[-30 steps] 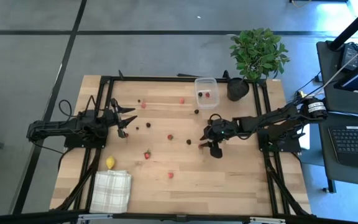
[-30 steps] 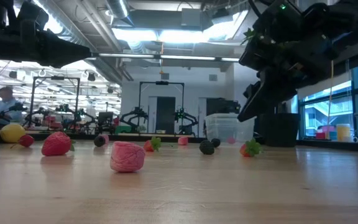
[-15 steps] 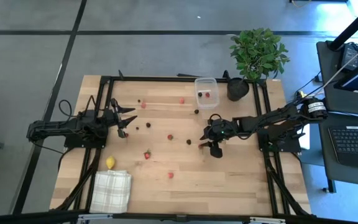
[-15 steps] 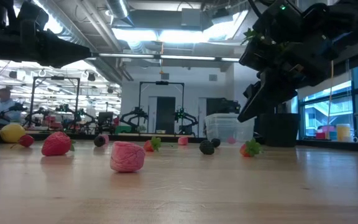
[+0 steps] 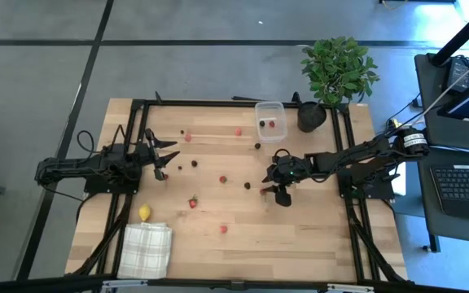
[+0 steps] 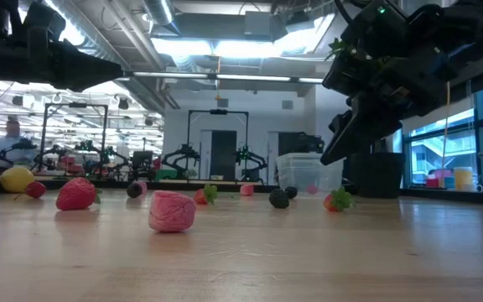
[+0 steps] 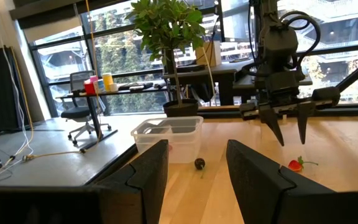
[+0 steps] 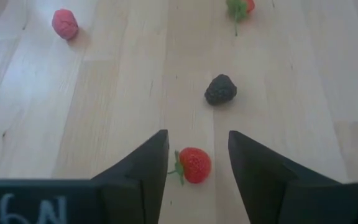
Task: Pick and placing Produce into tupperware
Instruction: Put the right strawberry into the transparent bin
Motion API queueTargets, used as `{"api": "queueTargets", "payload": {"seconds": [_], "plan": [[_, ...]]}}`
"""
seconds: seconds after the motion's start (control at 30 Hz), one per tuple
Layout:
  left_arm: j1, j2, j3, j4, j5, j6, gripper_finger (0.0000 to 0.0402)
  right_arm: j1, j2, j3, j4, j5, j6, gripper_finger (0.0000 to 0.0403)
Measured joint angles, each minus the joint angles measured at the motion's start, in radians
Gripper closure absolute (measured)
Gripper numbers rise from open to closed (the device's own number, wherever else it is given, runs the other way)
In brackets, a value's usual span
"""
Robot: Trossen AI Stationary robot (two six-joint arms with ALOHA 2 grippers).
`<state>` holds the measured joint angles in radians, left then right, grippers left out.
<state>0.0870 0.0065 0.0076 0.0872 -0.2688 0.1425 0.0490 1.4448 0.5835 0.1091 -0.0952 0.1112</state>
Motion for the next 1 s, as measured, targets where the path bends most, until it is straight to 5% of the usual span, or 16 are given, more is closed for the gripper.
{"api": "queueTargets", "payload": {"seconds": [0.5,1.0], "plan": [[0.0,0.0,0.0,0.0,0.0,0.0,0.0244,-0.009,0.0,0.0,-0.007,-0.003,0.148,0.0212],[0.0,0.0,0.0,0.0,0.0,0.0,0.0244,-0.013,0.0,0.006,0.063,0.0,0.096,0.0212]]}}
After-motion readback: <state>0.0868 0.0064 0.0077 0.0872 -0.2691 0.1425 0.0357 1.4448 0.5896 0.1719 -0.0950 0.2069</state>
